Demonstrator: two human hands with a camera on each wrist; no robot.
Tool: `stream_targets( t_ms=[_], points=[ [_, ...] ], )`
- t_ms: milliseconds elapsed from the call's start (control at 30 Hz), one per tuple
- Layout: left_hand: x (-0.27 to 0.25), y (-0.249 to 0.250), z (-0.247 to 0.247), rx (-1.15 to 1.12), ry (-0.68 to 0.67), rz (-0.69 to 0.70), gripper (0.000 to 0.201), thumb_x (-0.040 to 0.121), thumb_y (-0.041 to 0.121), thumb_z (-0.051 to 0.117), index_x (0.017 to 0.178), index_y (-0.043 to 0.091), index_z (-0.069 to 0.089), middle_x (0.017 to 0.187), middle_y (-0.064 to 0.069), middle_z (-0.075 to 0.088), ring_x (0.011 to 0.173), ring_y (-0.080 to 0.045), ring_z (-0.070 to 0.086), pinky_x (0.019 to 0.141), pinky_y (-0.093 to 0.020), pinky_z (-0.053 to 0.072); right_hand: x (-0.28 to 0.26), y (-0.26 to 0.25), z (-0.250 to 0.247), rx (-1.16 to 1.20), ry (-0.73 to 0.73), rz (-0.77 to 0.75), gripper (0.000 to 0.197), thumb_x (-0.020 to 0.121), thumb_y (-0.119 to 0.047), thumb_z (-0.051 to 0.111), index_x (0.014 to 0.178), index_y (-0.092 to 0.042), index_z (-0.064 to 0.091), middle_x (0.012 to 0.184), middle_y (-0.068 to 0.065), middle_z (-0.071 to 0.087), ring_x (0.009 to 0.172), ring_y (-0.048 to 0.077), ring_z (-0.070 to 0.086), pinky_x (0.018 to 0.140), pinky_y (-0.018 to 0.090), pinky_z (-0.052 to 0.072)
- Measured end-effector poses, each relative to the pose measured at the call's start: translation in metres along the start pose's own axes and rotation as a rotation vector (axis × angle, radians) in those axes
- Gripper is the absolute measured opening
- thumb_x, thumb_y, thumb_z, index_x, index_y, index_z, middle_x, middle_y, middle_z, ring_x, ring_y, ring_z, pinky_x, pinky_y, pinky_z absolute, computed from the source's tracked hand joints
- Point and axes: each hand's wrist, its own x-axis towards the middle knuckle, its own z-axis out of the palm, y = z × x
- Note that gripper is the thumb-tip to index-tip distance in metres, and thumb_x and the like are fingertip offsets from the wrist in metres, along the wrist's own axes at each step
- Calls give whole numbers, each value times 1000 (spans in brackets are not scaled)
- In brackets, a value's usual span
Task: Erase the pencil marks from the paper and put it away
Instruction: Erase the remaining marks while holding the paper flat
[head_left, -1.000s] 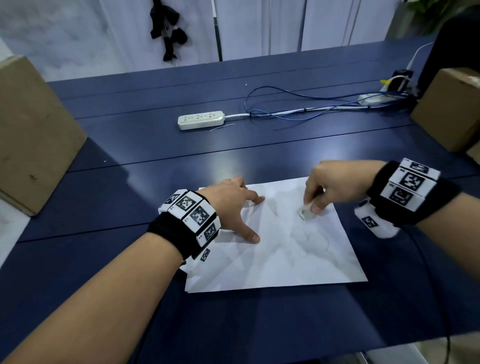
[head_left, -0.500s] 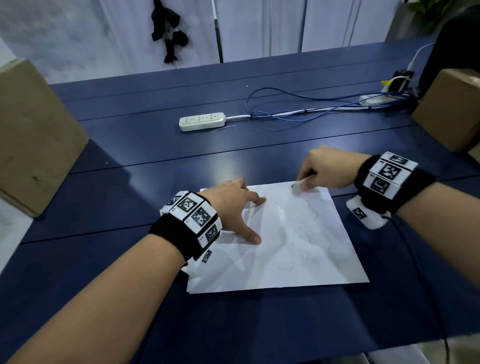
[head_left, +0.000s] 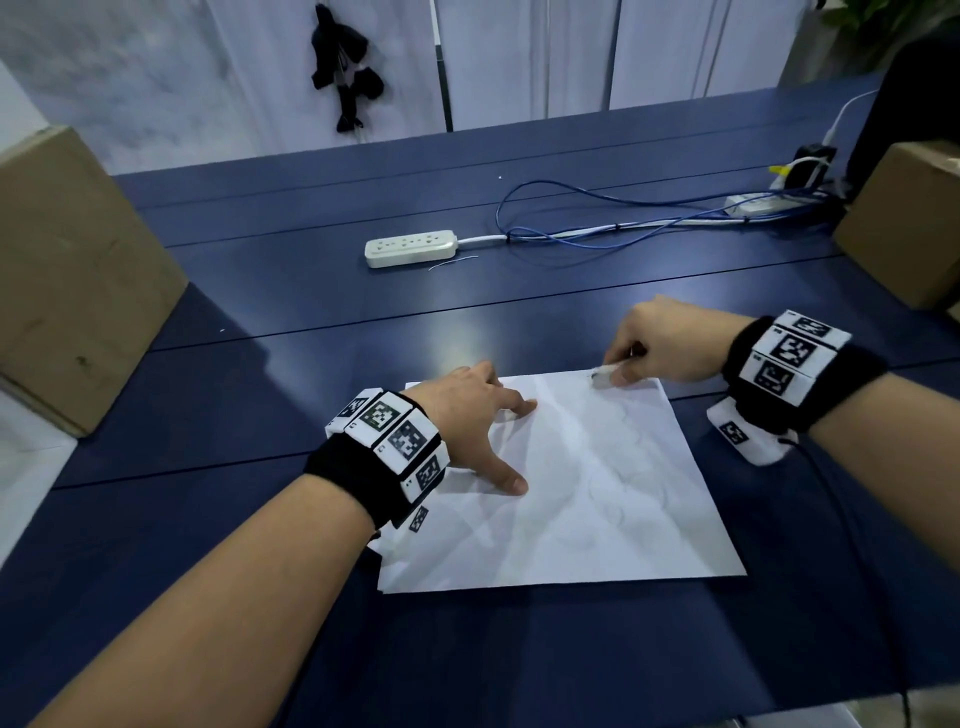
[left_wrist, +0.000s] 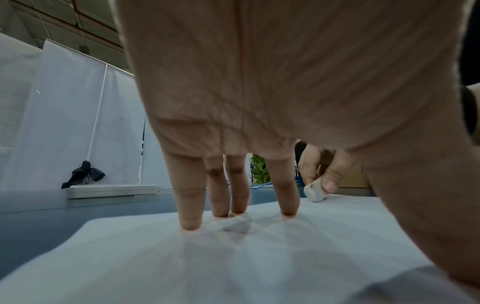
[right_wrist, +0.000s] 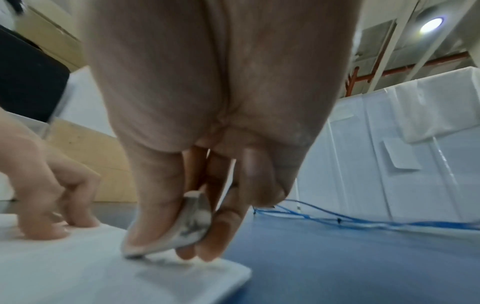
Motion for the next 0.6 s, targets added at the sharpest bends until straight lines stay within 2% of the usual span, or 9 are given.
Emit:
stream_targets(
  t_ms=[67,133,167,233,300,367,433,533,600],
  points=[
    [2,-1,1,-7,0,4,95,58,75,73,141,47,37,129,8,38,124,-14,39,95,-42,48,-11,-3,4,9,-120,-45,18,80,-45,74,94,-34,76,76,-19,67,74,2,58,80,29,51],
    [2,-2,1,-8,0,6,95,58,75,73,141,47,37,129,8,38,124,-14,39,94,-41,49,-23,-11,8,28,-253,-79,18,77,-36,78,95,-35,76,78,-19,69,75,-1,60,79,26,51],
    [2,-2,1,-7,-3,6,95,58,75,73,141,47,37,128,8,38,123,-14,39,94,-42,49,-25,-13,9,26,-275,-87,17,77,-34,78,94,-34,76,76,-19,69,73,-3,59,76,23,49],
    [3,-1,1,-5,-8,6,95,57,75,73,141,48,37,128,8,37,123,-13,40,93,-43,49,-20,-14,6,6,-183,-74,10,80,-41,75,86,-33,76,70,-18,67,68,-2,58,69,20,47],
    [3,-3,2,-8,-13,-4,96,56,77,73,140,49,36,127,9,36,122,-13,39,93,-45,49,-6,-10,2,-32,-44,-16,22,83,-50,68,86,-30,75,74,-13,70,73,7,61,69,26,50],
    [3,-2,2,-3,-23,-8,98,55,79,71,141,50,34,128,10,35,123,-12,39,93,-46,49,0,-6,0,-60,14,16,30,85,-55,64,92,-28,76,82,-9,72,81,15,63,74,32,53],
    [3,-2,1,-10,-20,-7,98,55,78,72,141,50,35,127,10,36,123,-12,39,94,-46,48,-5,-3,2,-57,-15,-39,26,85,-51,65,93,-29,76,83,-8,71,82,16,63,77,33,52],
    [3,-3,2,-22,-6,4,96,56,77,73,141,48,37,125,9,37,121,-11,40,94,-42,48,-28,-7,5,-6,-222,-113,9,82,-39,73,89,-34,75,80,-13,70,75,4,60,76,27,50],
    [4,-4,2,-20,-5,0,97,54,78,72,140,49,38,124,10,37,120,-12,40,93,-43,49,-32,-8,6,8,-263,-106,14,80,-36,76,94,-34,76,81,-15,70,76,3,60,77,27,50]
  ],
)
